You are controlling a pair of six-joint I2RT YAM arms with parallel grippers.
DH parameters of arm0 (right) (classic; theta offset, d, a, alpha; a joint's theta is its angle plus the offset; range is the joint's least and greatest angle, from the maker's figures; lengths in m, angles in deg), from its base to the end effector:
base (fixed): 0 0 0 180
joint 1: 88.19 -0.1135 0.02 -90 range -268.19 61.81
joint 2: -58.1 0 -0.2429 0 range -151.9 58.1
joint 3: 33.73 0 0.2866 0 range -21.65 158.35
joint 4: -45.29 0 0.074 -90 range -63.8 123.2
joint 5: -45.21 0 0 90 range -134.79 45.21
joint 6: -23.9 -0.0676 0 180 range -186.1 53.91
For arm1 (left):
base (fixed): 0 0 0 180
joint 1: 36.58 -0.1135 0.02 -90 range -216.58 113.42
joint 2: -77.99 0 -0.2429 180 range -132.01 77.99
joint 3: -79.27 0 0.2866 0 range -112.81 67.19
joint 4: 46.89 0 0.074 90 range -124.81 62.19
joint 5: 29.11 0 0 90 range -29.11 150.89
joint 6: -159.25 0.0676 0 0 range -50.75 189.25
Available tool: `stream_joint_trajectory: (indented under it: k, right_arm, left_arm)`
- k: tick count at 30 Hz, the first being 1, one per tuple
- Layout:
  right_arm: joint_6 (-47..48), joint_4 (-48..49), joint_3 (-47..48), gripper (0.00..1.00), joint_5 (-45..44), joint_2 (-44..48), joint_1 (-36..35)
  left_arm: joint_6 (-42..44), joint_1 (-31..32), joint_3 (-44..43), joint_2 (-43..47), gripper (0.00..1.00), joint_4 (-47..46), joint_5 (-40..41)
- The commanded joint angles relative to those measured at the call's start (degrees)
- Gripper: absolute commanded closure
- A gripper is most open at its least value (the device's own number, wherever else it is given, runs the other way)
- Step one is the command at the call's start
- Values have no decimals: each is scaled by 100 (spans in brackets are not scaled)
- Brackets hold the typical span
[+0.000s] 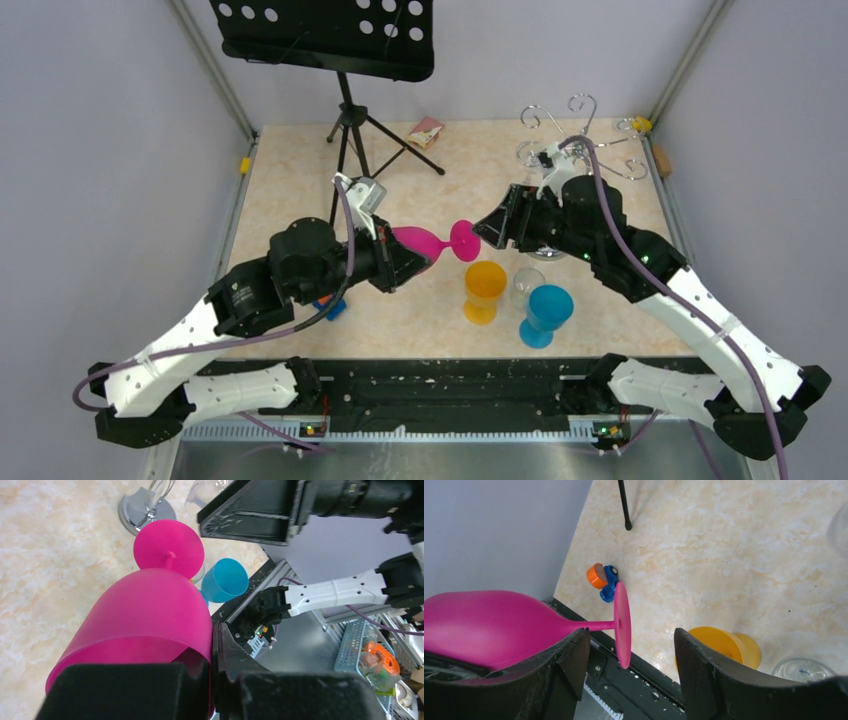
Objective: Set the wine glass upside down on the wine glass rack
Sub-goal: Turn the wine glass upside down at the wine rack.
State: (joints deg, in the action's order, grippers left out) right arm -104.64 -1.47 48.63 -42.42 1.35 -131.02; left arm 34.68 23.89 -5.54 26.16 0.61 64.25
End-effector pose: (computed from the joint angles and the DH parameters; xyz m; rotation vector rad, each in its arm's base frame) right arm 0.2014 0.1905 0.3894 -0.1068 2.0669 0.9571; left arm 0.1253 -0.2132 0.4250 0.3983 1.9319 -1.0866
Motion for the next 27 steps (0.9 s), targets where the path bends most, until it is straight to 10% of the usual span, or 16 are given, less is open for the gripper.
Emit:
stream_joint_trajectory:
  k: [1,27]
  right_arm:
    - [17,324,53,39,237,-98,55]
    - [-93,658,-21,100,894,-342,56]
  left_arm:
    - [-17,-2,-187,222,100,-675,-260]
    - [126,-8,-70,359,100,-782,-165]
